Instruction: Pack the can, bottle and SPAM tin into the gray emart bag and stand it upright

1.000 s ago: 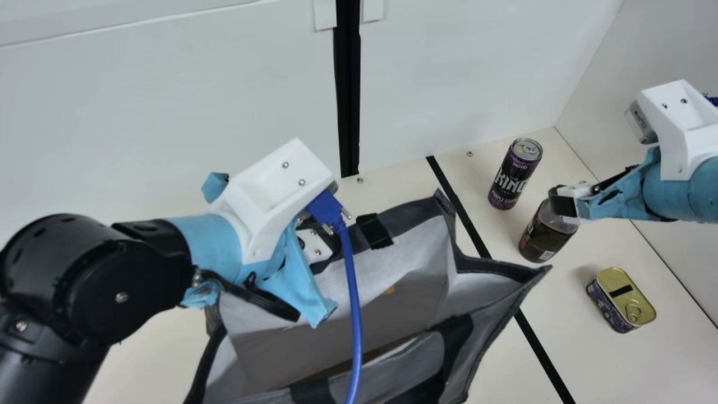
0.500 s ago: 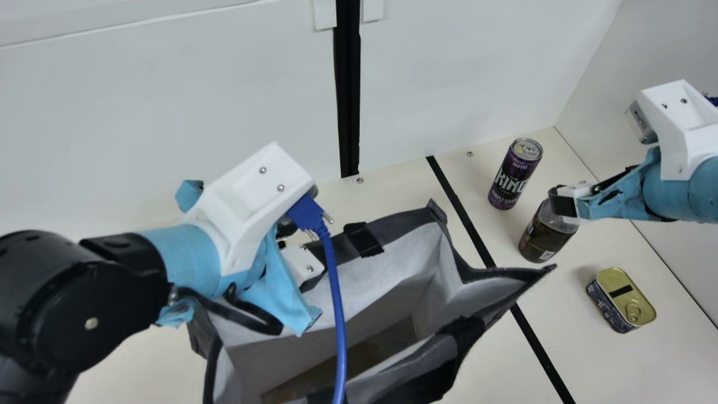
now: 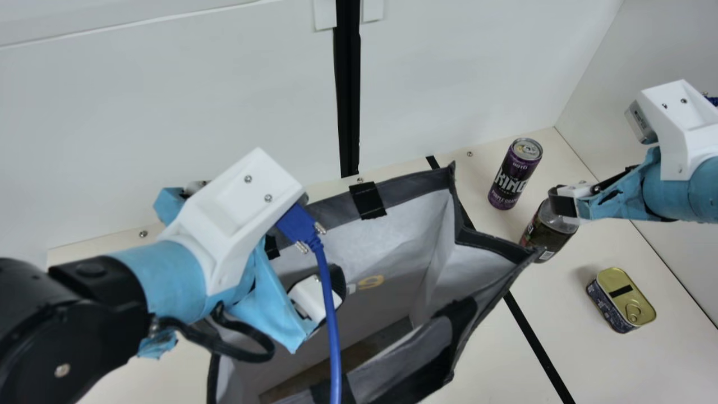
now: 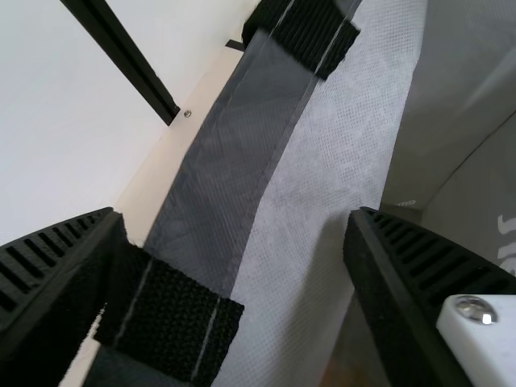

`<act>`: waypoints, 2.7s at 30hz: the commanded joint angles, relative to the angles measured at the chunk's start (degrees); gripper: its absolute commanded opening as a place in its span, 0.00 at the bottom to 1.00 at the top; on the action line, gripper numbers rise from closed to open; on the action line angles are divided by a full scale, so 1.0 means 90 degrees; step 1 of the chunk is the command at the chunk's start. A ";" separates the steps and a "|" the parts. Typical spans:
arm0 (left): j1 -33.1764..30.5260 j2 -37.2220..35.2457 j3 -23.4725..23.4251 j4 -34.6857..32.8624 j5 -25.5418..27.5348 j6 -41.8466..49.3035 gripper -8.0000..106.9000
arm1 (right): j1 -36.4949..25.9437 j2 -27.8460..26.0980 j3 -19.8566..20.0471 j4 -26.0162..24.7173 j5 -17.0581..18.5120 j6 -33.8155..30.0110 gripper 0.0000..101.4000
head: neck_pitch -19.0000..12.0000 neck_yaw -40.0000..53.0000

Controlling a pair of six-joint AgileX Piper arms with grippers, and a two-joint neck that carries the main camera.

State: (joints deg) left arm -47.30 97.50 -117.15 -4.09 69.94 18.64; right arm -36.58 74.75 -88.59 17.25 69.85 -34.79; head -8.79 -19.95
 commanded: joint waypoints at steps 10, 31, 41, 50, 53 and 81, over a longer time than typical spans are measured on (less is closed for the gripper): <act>-0.0146 -0.0110 0.0168 0.0178 -0.0004 -0.0166 0.85 | 0.0000 0.0000 0.0000 0.0000 0.0000 0.0000 0.94 | -0.0135 -0.0005; -0.0277 -0.0282 0.0229 0.0760 -0.0004 -0.0471 0.00 | 0.0000 0.0000 0.0000 0.0000 0.0000 0.0000 0.94 | -0.0135 -0.0005; 0.0034 -0.0559 0.0339 0.1562 -0.0004 -0.1141 0.00 | 0.0000 0.0000 0.0000 0.0000 0.0000 0.0000 0.94 | -0.0135 -0.0005; 0.0370 -0.0876 0.0534 0.2394 -0.0004 -0.1648 0.00 | 0.0000 0.0000 0.0000 0.0000 0.0000 0.0000 0.94 | -0.0135 -0.0005; 0.0457 -0.0981 0.0631 0.2723 -0.0004 -0.1822 0.00 | 0.0000 0.0000 0.0000 0.0000 0.0000 0.0000 0.94 | -0.0135 -0.0005; 0.0176 -0.1437 0.2138 0.6272 -0.0004 -0.4010 0.00 | 0.0000 0.0000 0.0000 0.0000 0.0000 0.0000 0.94 | -0.0135 -0.0005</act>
State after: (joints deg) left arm -45.45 84.46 -98.92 51.78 69.84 -16.40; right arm -36.58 74.75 -88.59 17.25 69.85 -34.79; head -8.79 -19.95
